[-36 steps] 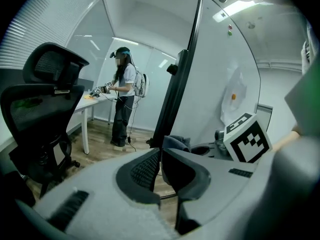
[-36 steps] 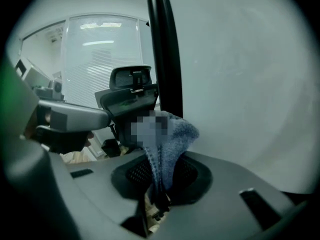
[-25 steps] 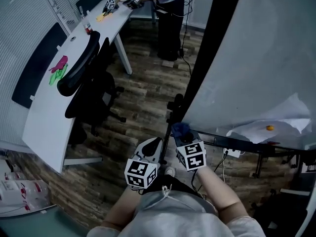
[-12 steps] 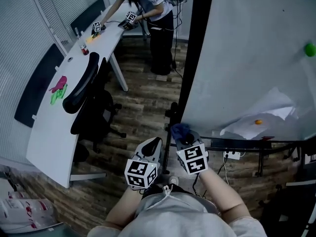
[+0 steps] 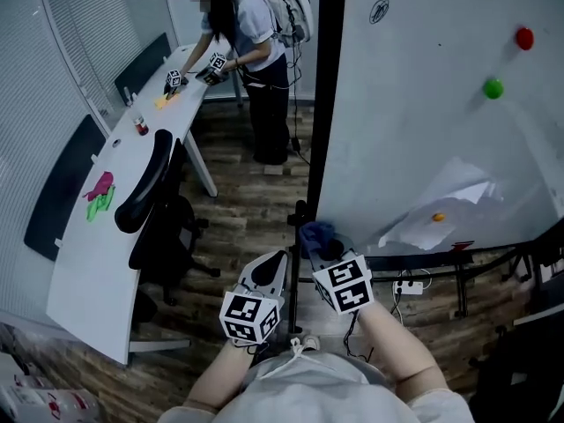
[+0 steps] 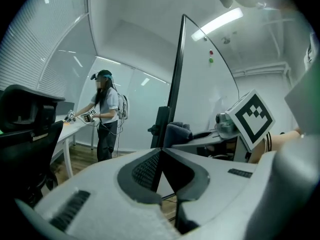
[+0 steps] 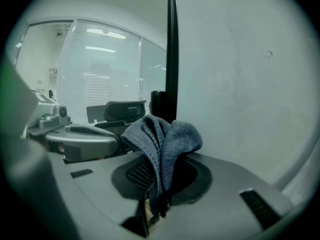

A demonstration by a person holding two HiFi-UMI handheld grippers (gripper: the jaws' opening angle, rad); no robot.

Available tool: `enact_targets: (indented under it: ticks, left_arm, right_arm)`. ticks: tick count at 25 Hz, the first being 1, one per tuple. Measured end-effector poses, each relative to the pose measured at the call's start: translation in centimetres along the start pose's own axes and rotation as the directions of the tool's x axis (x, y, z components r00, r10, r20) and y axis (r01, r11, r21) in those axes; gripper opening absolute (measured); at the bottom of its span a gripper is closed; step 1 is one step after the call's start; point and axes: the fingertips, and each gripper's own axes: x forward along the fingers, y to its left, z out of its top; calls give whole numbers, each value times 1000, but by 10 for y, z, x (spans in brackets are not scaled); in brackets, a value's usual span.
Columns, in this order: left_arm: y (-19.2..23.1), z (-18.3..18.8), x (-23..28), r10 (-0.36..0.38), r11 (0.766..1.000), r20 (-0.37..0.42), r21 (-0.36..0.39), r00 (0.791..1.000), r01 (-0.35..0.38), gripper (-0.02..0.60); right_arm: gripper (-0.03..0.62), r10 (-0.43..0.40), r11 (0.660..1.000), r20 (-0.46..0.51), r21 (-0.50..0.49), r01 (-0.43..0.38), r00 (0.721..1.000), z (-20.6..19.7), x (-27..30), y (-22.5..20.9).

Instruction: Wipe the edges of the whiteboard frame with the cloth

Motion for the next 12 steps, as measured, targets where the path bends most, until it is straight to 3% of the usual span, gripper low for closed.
enact_targets:
  ticks: [7, 12]
  left_arm:
    - [0, 29, -1, -26, 998, 21, 54, 999, 25, 18]
    - [-9, 52, 0, -73, 995, 51, 72, 996, 70, 18]
  right_arm:
    - [69, -44, 998, 60, -33, 46, 997, 42, -21, -5]
    - [69, -29, 998, 78, -45, 33, 997, 74, -33, -6]
